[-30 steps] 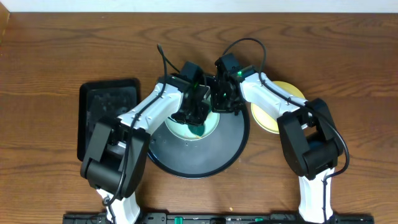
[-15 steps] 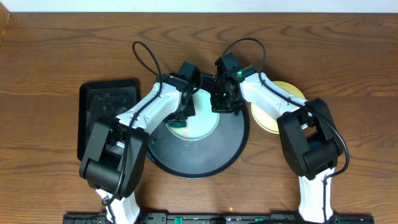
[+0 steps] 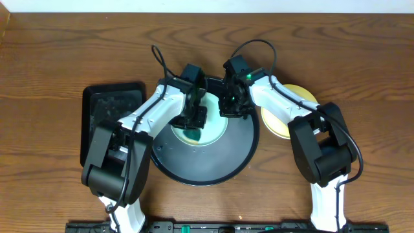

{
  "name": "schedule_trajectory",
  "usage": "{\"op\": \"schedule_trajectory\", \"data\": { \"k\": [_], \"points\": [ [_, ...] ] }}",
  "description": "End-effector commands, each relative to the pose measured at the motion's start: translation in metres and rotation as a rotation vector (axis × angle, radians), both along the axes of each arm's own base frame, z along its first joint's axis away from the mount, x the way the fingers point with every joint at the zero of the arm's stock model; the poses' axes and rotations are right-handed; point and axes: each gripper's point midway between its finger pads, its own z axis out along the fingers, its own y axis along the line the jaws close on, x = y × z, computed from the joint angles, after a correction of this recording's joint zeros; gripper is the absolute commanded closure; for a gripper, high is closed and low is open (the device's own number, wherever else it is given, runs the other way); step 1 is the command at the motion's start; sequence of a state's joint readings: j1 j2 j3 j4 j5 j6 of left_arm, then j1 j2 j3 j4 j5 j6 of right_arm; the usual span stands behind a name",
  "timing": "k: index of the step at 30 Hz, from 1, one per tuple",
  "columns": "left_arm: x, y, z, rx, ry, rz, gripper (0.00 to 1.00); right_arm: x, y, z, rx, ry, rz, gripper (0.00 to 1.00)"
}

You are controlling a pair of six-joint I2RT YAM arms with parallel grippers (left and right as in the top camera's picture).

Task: Clean dirty plates on tray and stack at the side
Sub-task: 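Scrub the green plate with the sponge while the right gripper holds it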

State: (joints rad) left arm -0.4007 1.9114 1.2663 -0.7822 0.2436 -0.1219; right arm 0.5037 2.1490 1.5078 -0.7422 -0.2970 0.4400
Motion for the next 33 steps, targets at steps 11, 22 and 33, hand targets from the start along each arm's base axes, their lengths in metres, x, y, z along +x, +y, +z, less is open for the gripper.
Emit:
{"op": "schedule_trajectory", "data": {
  "k": [11,22,33],
  "points": [
    [0.033,0.085,0.0,0.408,-0.207,0.703,0.93,-0.02,-0.011,-0.033,-0.082,0.07,0.003,0.99],
    [-0.014,0.023,-0.007,0.107,0.075,0.128,0.93,-0.02,-0.011,-0.033,-0.081,0.067,0.01,0.99],
    [0.0,-0.033,0.006,-0.222,-0.019,-0.169,0.93,-0.02,-0.011,-0.033,-0.081,0.067,0.01,0.99]
  ]
}}
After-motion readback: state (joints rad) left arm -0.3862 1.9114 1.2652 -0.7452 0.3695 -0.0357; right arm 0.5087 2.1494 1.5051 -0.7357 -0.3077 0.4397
